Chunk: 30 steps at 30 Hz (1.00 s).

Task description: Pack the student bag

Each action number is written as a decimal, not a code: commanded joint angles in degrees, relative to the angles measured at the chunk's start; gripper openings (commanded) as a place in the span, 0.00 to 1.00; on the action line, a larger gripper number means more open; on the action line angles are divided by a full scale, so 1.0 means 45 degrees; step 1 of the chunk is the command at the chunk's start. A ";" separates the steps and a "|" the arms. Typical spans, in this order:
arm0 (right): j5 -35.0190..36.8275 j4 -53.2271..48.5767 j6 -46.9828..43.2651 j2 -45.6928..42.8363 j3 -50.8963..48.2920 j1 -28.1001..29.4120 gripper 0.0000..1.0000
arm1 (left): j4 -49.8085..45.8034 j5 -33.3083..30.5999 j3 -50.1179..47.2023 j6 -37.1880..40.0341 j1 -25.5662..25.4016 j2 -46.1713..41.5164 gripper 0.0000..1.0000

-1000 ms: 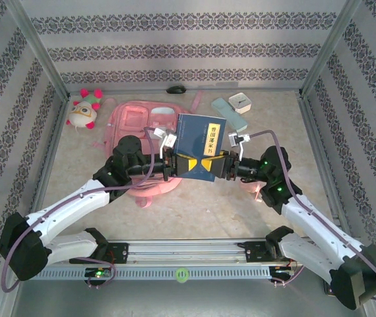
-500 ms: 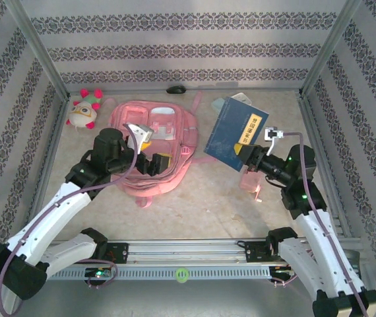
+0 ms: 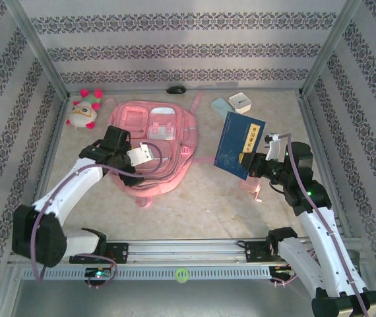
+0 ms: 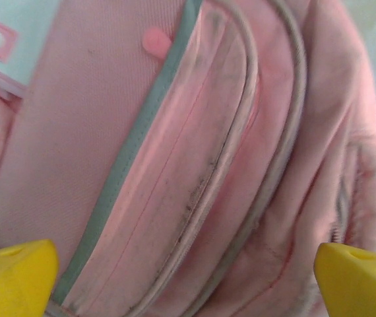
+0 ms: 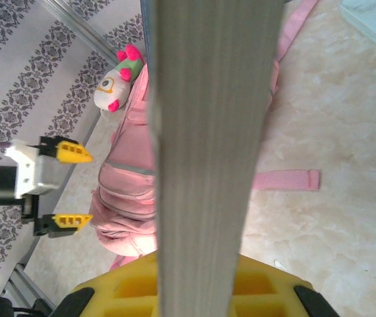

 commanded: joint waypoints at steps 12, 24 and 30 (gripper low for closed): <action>-0.0116 0.0486 -0.0227 -0.0677 -0.0703 0.0456 0.01 | 0.2539 -0.0163 0.0774 0.2127 0.0137 0.2929 1.00; -0.0237 -0.0188 0.0686 -0.0646 0.0780 0.0659 0.01 | 0.3459 -0.0195 0.0029 0.0774 0.0107 0.2289 0.29; -0.1355 -0.2216 0.0384 -0.0341 0.1925 0.0729 0.01 | 0.3337 0.0903 -0.0108 -0.1325 0.0110 0.0468 0.00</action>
